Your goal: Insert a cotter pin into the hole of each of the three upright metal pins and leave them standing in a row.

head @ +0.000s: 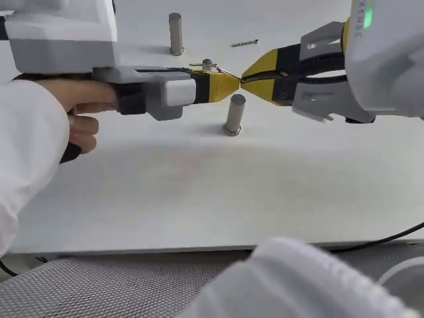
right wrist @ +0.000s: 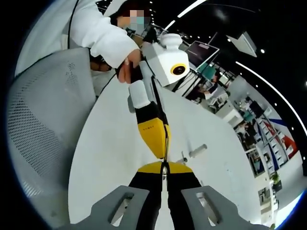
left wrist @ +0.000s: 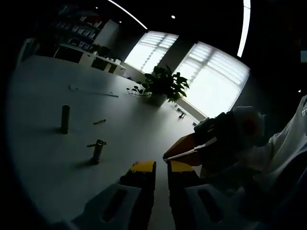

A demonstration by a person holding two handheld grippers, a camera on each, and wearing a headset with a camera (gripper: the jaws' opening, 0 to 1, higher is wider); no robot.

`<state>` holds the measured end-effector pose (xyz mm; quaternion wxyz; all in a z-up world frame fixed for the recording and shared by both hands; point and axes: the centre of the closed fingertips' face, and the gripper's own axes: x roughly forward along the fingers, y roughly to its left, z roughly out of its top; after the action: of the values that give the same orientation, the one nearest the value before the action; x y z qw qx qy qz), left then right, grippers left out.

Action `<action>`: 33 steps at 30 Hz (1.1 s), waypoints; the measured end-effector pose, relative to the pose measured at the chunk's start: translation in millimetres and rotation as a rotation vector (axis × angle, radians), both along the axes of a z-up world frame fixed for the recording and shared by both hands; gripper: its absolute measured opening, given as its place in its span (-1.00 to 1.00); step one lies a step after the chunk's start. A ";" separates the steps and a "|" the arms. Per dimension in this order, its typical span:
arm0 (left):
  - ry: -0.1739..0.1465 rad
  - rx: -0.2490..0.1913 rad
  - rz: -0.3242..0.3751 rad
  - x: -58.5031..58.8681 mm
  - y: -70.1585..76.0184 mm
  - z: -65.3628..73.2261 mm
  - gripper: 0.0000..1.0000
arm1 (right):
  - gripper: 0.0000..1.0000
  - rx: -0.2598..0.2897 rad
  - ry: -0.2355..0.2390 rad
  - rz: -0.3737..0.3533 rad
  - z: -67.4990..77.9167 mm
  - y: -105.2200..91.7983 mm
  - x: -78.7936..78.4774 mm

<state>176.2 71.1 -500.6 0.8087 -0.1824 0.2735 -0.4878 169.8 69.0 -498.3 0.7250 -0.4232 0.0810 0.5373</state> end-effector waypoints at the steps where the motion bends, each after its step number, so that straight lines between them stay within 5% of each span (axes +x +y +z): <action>1: -0.001 0.001 0.000 0.2 -0.3 -0.4 -0.87 | -1.00 -0.002 -0.002 0.001 -1.0 -0.3 0.3; 22: 0.015 -0.008 -0.015 -1.4 -2.5 -2.8 -0.98 | -1.00 -0.017 0.002 0.015 -5.5 5.6 -5.1; 29: 0.064 -0.017 -0.001 -2.4 -1.7 -2.9 -0.99 | -1.00 -0.014 0.007 0.022 -5.9 5.6 -6.9; 31: 0.130 -0.019 0.028 -3.4 -1.4 -5.5 -0.99 | -1.00 -0.021 0.007 0.027 -7.0 5.5 -7.5; 33: 0.153 -0.025 0.041 -3.6 -1.4 -6.1 -1.00 | -1.00 -0.029 0.002 0.035 -8.8 5.3 -7.4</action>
<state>172.6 69.8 -506.7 0.7930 -0.2349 0.3244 -0.4591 162.3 74.3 -507.1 0.7093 -0.4344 0.0821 0.5491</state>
